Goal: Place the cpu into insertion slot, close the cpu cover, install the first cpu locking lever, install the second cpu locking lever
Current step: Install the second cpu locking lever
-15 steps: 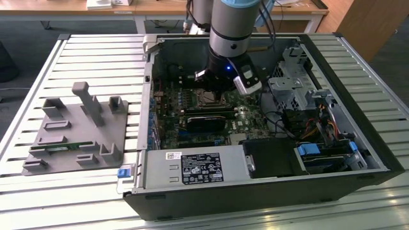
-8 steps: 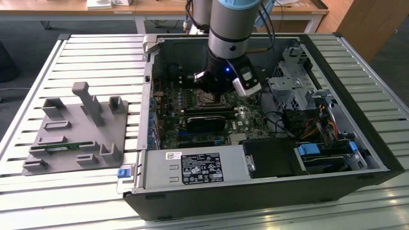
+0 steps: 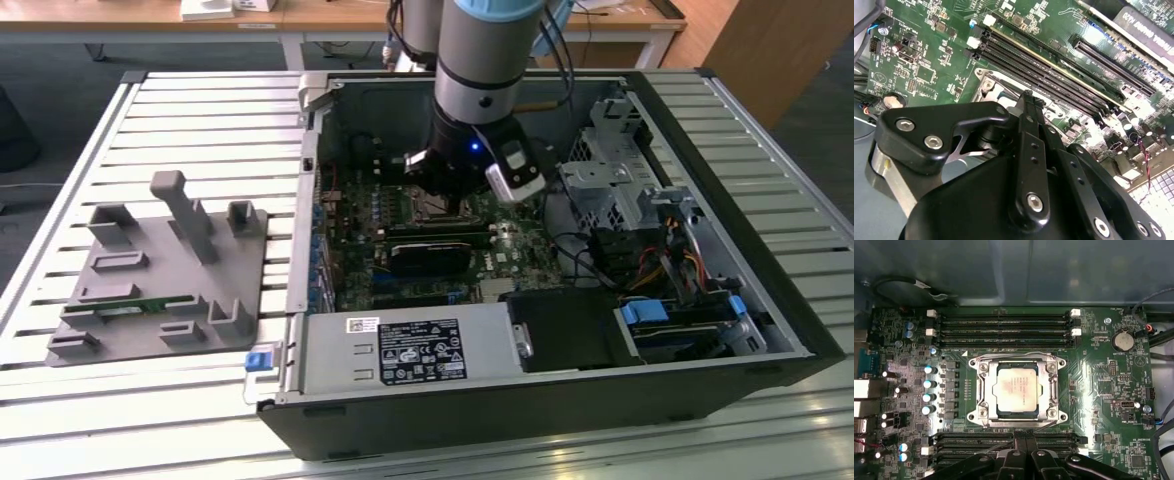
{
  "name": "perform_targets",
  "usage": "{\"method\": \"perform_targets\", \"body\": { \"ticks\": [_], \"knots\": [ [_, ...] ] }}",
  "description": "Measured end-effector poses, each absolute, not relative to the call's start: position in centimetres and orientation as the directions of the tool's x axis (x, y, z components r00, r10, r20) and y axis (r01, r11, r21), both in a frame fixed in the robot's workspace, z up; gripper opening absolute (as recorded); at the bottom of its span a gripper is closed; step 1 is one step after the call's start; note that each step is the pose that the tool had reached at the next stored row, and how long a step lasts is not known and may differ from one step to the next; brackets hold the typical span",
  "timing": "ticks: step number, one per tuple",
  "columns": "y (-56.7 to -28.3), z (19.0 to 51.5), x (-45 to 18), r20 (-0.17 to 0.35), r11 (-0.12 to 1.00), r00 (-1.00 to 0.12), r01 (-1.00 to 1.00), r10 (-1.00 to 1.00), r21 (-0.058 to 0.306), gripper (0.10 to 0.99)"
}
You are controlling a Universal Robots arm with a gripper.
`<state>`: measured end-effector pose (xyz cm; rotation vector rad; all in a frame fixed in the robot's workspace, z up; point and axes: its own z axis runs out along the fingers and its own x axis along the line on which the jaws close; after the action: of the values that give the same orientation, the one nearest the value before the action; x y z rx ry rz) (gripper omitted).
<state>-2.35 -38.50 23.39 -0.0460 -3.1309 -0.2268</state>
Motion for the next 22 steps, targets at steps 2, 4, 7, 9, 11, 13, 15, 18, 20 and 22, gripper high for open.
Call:
{"method": "perform_targets", "body": {
  "ticks": [2, 4, 7, 9, 11, 13, 15, 18, 20, 22],
  "knots": [
    [-38.6, 23.38, -2.35, 0.004, 0.989, -1.0, 0.029, 0.029, 0.144, 0.106],
    [-38.78, 23.37, -2.35, 0.004, 0.989, -1.0, 0.029, 0.029, 0.144, 0.106],
    [-38.91, 23.37, -2.36, 0.004, 0.989, -1.0, 0.029, 0.029, 0.144, 0.106],
    [-38.94, 23.37, -2.36, 0.004, 0.989, -1.0, 0.029, 0.029, 0.144, 0.106],
    [-38.96, 23.37, -2.4, 0.004, 0.989, -1.0, 0.029, 0.029, 0.144, 0.106],
    [-38.97, 23.37, -2.46, 0.004, 0.989, -1.0, 0.029, 0.029, 0.144, 0.106],
    [-38.98, 23.36, -2.54, 0.004, 0.989, -1.0, 0.029, 0.029, 0.144, 0.106],
    [-38.99, 23.33, -2.56, 0.004, 0.989, -1.0, 0.029, 0.029, 0.144, 0.106],
    [-39.01, 23.29, -2.57, 0.004, 0.989, -1.0, 0.029, 0.029, 0.144, 0.106],
    [-39.05, 23.26, -2.62, 0.004, 0.989, -1.0, 0.03, 0.029, 0.145, 0.106]
  ]
}}
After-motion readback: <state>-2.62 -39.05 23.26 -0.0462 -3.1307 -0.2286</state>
